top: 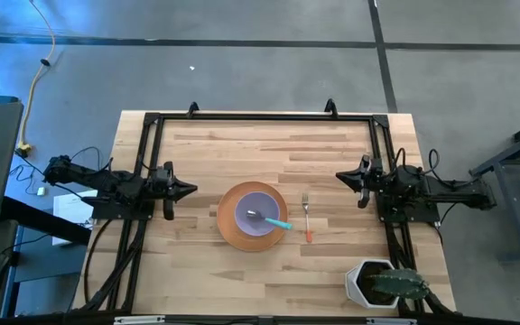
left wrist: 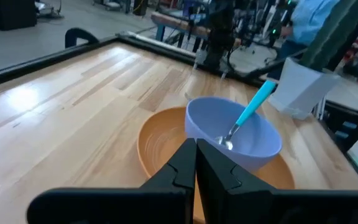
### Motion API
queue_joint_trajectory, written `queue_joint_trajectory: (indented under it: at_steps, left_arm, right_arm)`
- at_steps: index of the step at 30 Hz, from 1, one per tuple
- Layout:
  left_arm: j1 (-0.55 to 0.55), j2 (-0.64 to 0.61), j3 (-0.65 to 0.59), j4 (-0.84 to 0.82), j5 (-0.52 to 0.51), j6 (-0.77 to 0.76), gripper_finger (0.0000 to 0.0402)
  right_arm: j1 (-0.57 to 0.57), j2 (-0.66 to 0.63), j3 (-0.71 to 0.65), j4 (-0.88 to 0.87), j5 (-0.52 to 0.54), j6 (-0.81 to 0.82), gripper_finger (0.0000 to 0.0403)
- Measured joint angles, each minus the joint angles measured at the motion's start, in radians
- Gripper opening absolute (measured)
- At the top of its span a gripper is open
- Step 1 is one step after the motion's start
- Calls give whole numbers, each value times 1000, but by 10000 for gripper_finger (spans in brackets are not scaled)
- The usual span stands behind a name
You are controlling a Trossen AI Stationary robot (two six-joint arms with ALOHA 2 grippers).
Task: Set table place
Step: Return to Home Position
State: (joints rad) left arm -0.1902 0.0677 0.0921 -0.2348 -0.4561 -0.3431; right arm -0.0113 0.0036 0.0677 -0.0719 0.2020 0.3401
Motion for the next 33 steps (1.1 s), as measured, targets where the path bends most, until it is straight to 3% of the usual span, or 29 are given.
queue_joint_trajectory:
  at_steps: [4, 33]
  left_arm:
    - [0, -64, 0, 3, 0, 0, 1]
    - [0, -61, -2, 6, -1, -2, 1]
  right_arm:
    - [0, 0, 0, 0, 0, 0, 0]
    - [0, 1, 0, -7, 1, 0, 0]
